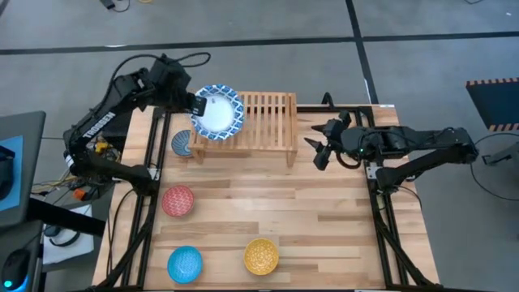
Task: Place and stack bowls onto a shelf
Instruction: Stack the white bowl on top of the stacked white bowls on the shelf
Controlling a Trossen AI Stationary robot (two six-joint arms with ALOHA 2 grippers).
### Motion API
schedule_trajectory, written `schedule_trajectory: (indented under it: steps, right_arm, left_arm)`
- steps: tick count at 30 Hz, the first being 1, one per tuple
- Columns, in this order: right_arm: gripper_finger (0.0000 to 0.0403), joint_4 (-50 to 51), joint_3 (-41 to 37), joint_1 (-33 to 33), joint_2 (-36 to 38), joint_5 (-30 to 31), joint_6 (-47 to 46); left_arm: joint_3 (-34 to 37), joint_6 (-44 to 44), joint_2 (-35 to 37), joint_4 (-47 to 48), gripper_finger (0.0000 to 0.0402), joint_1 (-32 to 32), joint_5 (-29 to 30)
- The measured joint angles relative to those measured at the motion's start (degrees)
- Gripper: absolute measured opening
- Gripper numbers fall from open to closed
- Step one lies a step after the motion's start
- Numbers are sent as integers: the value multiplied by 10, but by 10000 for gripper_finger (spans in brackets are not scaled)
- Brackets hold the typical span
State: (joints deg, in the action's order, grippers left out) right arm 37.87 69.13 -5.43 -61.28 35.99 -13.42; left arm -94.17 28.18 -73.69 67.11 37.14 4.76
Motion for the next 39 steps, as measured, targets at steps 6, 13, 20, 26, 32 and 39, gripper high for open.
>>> schedule_trajectory:
  steps: [6,13,20,26,32,39]
  right_arm:
    - [230,11,0,6,0,-1,-33]
    - [230,72,0,13,3,-3,-126]
    - [230,90,0,-1,3,-3,-167]
    - [230,91,0,-7,3,-1,-187]
    - [230,88,0,-7,2,0,-196]
    - [230,82,0,-7,2,-1,-218]
  left_arm:
    - [0,-21,3,-23,0,45,-68]
    - [4,-62,5,11,0,108,-87]
    - [7,-98,7,6,0,152,-132]
    - [7,-117,5,-1,0,172,-148]
    - [7,-102,-5,-23,0,186,-195]
    - [7,-126,-34,-10,0,170,-192]
